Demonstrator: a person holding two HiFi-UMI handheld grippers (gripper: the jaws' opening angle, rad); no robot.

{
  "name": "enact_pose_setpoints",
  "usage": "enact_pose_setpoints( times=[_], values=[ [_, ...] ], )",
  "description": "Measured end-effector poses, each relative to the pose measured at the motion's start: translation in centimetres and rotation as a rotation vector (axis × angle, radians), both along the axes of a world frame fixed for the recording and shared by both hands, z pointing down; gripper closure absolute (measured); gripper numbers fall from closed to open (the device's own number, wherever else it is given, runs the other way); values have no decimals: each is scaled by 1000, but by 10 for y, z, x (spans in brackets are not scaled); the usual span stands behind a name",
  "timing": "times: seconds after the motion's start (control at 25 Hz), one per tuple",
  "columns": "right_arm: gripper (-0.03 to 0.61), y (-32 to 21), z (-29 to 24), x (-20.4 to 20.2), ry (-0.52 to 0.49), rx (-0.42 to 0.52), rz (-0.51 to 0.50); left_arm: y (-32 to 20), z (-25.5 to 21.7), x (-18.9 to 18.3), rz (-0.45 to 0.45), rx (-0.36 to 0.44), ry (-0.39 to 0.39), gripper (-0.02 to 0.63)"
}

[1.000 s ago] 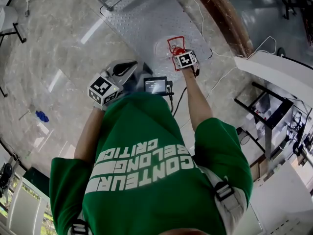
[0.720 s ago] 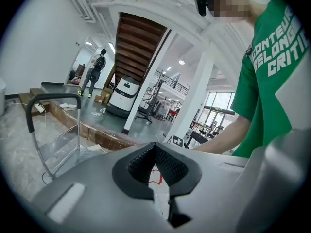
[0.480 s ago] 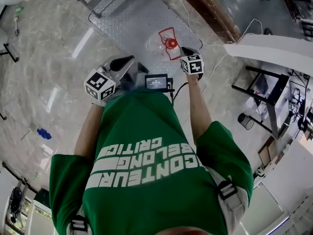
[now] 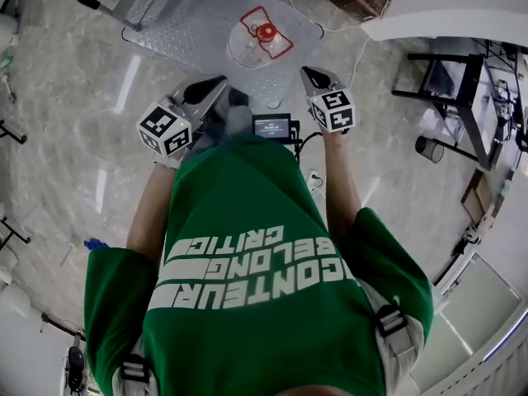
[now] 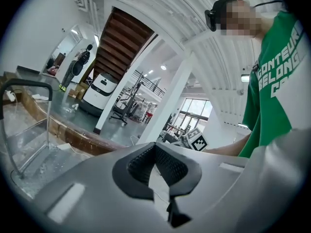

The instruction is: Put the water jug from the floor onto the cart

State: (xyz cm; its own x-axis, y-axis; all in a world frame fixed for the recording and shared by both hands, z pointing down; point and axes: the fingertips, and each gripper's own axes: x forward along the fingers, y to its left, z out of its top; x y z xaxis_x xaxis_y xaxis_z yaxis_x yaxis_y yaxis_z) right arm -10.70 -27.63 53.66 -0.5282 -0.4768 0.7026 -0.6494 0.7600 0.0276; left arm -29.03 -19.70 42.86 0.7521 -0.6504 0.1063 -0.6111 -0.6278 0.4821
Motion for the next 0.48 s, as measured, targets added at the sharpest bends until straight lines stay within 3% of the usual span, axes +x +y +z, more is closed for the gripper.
enact_pose_setpoints(
  times=[0.48],
  values=[
    [586, 32, -40, 80, -112, 62, 103, 11, -12, 76, 84, 7, -14, 604]
  ],
)
